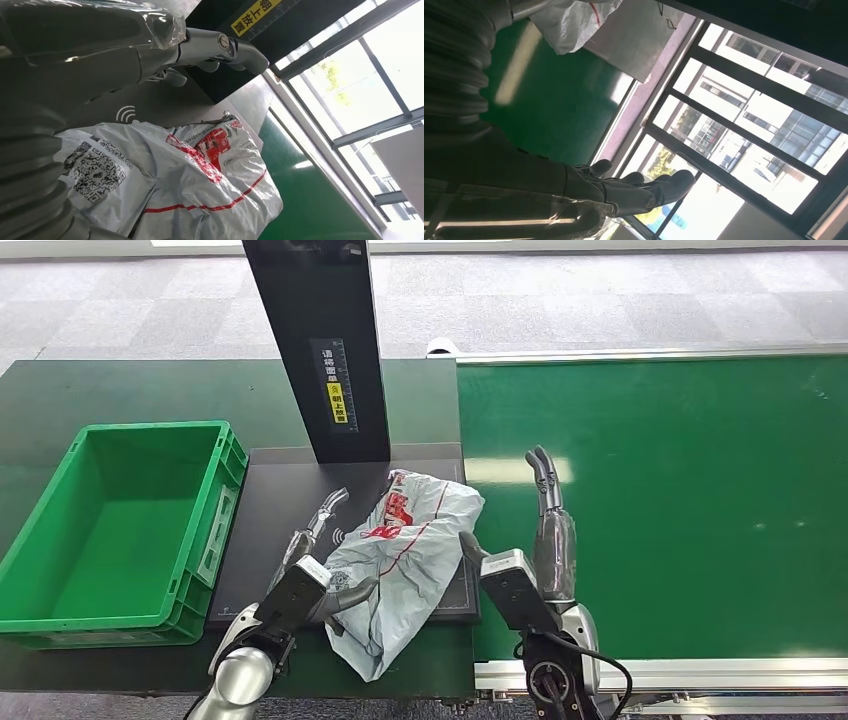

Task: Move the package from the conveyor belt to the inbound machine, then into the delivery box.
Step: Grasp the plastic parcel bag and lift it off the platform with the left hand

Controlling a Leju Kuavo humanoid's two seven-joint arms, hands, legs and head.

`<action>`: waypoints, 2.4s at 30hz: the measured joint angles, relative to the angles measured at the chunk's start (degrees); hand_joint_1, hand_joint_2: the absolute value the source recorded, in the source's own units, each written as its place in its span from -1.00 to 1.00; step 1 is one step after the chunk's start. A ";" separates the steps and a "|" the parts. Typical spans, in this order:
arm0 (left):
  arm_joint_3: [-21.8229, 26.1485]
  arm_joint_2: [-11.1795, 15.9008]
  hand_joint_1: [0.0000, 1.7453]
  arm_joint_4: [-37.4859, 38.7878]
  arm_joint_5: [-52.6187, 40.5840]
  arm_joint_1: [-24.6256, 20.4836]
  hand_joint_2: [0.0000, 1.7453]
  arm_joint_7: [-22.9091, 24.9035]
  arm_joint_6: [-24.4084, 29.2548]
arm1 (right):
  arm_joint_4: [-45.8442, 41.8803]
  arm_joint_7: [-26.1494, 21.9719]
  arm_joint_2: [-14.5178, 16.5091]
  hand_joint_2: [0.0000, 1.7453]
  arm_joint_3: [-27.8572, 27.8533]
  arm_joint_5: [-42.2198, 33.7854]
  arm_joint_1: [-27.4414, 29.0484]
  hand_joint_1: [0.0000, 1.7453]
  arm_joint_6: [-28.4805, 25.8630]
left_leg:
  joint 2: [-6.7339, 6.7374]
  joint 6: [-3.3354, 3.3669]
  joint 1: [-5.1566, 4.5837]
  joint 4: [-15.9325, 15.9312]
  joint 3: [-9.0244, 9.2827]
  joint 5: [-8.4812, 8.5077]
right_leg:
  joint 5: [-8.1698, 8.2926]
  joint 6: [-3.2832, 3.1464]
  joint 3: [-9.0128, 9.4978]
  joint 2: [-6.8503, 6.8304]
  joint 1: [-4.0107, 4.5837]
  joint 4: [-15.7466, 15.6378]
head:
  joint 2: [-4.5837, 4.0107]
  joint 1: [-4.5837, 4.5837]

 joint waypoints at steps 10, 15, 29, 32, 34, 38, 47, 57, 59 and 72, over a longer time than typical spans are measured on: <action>-4.02 0.54 -1.00 5.58 -15.11 -0.14 1.00 10.56 -5.08 | 0.00 -0.33 -0.02 1.00 -0.32 -1.60 0.36 -1.00 6.64 | 0.00 0.01 0.00 0.00 0.00 -0.01 | 0.00 0.00 -0.01 0.00 0.00 -0.01 | 0.00 -0.01; -4.21 0.73 0.66 9.53 -17.92 -1.08 1.00 12.82 -4.98 | 0.02 -0.45 -0.02 1.00 -0.56 -3.25 1.17 -1.00 9.50 | -0.01 0.01 0.00 -0.02 0.06 -0.01 | -0.01 0.00 0.08 0.00 0.00 -0.01 | 0.00 -0.01; -6.21 0.73 1.00 15.73 -17.96 -5.63 1.00 11.40 -7.99 | 2.17 -1.03 0.15 1.00 -2.46 -9.85 1.50 -1.00 15.61 | -0.28 0.04 -0.03 -0.03 0.60 -0.04 | -0.11 0.08 0.84 -0.27 -0.04 -0.02 | 0.00 0.01; -6.54 0.78 1.00 16.07 -16.89 -5.46 1.00 8.78 -7.23 | 2.51 -1.03 0.17 1.00 -2.81 -10.14 1.59 -1.00 15.88 | -0.28 0.04 -0.03 -0.03 0.63 -0.03 | -0.11 0.08 0.80 -0.27 -0.04 -0.02 | 0.00 -0.01; -6.72 0.78 1.00 16.11 -16.17 -5.24 1.00 7.43 -6.75 | 2.58 -1.03 0.17 1.00 -3.03 -10.25 1.74 -1.00 16.02 | -0.28 0.04 -0.03 -0.03 0.60 -0.03 | -0.11 0.08 0.77 -0.27 -0.04 -0.02 | 0.00 -0.01; -6.99 0.79 1.00 16.11 -15.77 -5.04 1.00 6.76 -6.61 | 2.58 -1.03 0.17 1.00 -3.39 -10.30 1.99 -1.00 16.12 | -0.28 0.04 -0.03 -0.03 0.54 -0.03 | -0.11 0.08 0.71 -0.27 -0.04 -0.02 | 0.00 -0.01; -7.28 0.85 1.00 15.56 -12.42 -4.11 1.00 2.15 -5.25 | 2.60 -2.27 0.34 1.00 -4.15 -13.63 2.07 -1.00 18.42 | -0.27 0.04 -0.02 -0.02 0.41 -0.03 | -0.10 0.08 0.53 -0.23 -0.03 -0.02 | 0.00 0.01; -1.78 -0.63 1.00 5.41 1.95 -1.26 1.00 -9.04 14.98 | 3.15 -4.34 0.84 1.00 -6.61 -22.33 2.16 -1.00 24.58 | -0.22 0.03 -0.01 -0.02 0.15 -0.02 | -0.09 0.06 0.26 -0.19 -0.02 -0.01 | 0.00 0.00; -0.24 -0.99 1.00 2.52 4.31 -0.49 1.00 -10.28 17.97 | 3.74 -4.47 0.92 1.00 -6.73 -22.83 1.89 -1.00 24.67 | -0.23 0.03 -0.01 -0.02 0.11 -0.02 | -0.09 0.06 0.23 -0.19 -0.02 -0.01 | 0.00 0.00; 6.20 -1.19 1.00 -8.22 8.32 1.97 1.00 -12.59 23.36 | 6.15 -5.17 0.98 1.00 -6.69 -23.86 1.22 -1.00 24.69 | -0.24 0.03 -0.01 -0.02 0.08 -0.02 | -0.09 0.06 0.21 -0.19 -0.02 -0.01 | 0.00 0.00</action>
